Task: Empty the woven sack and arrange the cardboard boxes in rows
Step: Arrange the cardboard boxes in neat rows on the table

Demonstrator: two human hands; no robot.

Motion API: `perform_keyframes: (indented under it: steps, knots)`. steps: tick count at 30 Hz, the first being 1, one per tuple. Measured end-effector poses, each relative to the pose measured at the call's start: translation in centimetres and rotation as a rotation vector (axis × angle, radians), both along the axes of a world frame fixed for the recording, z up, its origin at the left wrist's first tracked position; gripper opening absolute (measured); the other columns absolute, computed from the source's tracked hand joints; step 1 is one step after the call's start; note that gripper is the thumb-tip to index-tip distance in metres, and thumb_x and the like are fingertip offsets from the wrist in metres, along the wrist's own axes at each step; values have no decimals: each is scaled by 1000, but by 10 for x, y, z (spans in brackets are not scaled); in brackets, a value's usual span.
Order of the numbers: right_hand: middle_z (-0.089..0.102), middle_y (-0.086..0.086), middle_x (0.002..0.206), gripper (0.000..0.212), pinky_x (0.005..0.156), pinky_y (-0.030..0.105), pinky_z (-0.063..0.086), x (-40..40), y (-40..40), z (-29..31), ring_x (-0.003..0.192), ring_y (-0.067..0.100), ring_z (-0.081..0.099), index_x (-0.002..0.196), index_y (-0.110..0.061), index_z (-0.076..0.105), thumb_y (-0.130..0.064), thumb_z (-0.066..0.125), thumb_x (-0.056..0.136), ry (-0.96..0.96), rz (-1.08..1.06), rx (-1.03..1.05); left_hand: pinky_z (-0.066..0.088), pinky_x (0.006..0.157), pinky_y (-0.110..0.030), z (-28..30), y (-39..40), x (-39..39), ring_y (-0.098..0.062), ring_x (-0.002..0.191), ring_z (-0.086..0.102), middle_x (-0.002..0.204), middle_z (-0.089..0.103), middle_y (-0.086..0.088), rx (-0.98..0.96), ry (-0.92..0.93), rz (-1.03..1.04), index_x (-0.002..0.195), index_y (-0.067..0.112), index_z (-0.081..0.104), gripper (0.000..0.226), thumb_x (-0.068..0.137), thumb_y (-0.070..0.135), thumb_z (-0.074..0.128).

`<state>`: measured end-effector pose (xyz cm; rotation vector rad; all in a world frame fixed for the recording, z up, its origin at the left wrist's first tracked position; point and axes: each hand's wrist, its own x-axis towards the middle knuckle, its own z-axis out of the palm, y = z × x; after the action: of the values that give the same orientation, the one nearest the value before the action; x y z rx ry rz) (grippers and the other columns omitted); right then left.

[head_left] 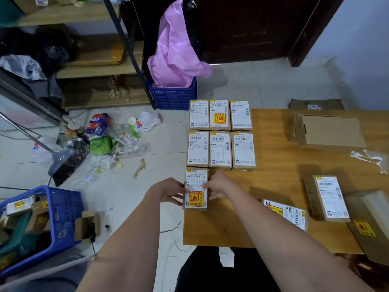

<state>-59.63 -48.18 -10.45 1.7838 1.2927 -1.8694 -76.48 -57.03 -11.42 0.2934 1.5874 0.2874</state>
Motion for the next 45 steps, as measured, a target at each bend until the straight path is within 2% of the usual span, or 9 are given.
perform_keyframes:
  steps: [10, 16, 22, 27, 32, 34, 37, 42, 45]
  knots:
    - [58, 20, 134, 49, 94, 50, 54, 0, 1, 0, 121, 38, 58, 135, 4, 45, -5, 65, 92, -14, 3, 15, 54, 95, -49, 0, 5, -2, -26, 109, 67, 119, 70, -10, -22, 12, -53, 130, 4, 59, 42, 91, 15, 69]
    - [58, 20, 133, 62, 83, 41, 58, 4, 3, 5, 110, 34, 64, 141, 0, 41, -23, 69, 91, -35, 68, 62, 53, 87, -46, 9, 10, -2, -34, 127, 52, 145, 48, -9, 5, 132, -27, 146, 18, 40, 70, 87, 43, 69]
    - [68, 13, 111, 45, 68, 34, 61, 14, 26, 26, 88, 24, 69, 130, -4, 52, -28, 61, 94, -99, 86, 253, 54, 83, -41, 35, 36, 3, -32, 87, 60, 84, 61, -11, 341, 617, 211, 92, 9, 59, 24, 94, 32, 53]
    - [67, 12, 107, 29, 64, 29, 53, 39, 45, 45, 90, 28, 67, 115, -5, 62, -21, 61, 91, -163, 150, 415, 49, 63, -28, 61, 61, 39, -24, 75, 59, 84, 63, -8, 397, 541, 60, 92, 8, 65, 22, 95, 25, 50]
    - [54, 6, 73, 12, 53, 24, 39, 84, 47, 61, 68, 27, 52, 77, -11, 55, -16, 57, 87, -236, 225, 509, 58, 72, -37, 70, 72, 97, -26, 87, 63, 104, 66, -12, 359, 452, -154, 108, 7, 66, 25, 95, 22, 51]
    - [60, 12, 89, 10, 63, 25, 40, 108, 45, 62, 83, 30, 58, 90, -10, 60, -19, 58, 87, -275, 237, 503, 58, 78, -41, 70, 72, 121, -28, 87, 63, 100, 66, -12, 344, 435, -197, 110, 5, 66, 26, 97, 20, 51]
    - [63, 12, 109, 27, 72, 26, 41, 147, 41, 61, 110, 30, 62, 111, -8, 61, -22, 60, 88, -313, 230, 475, 55, 66, -34, 70, 69, 157, -21, 77, 60, 95, 64, -8, 307, 369, -234, 117, 6, 63, 28, 100, 22, 47]
    - [64, 8, 116, 38, 80, 29, 50, 208, 28, 53, 106, 28, 63, 116, -10, 56, -30, 65, 85, -317, 154, 426, 56, 83, -39, 62, 60, 213, -25, 90, 61, 111, 65, -11, 255, 328, -208, 110, 13, 58, 22, 98, 28, 47]
    - [64, 10, 116, 41, 76, 31, 50, 233, 21, 45, 103, 30, 64, 122, -8, 54, -28, 61, 87, -326, 147, 420, 54, 91, -41, 55, 56, 241, -30, 106, 61, 122, 61, -11, 234, 328, -199, 123, 14, 56, 32, 97, 30, 46]
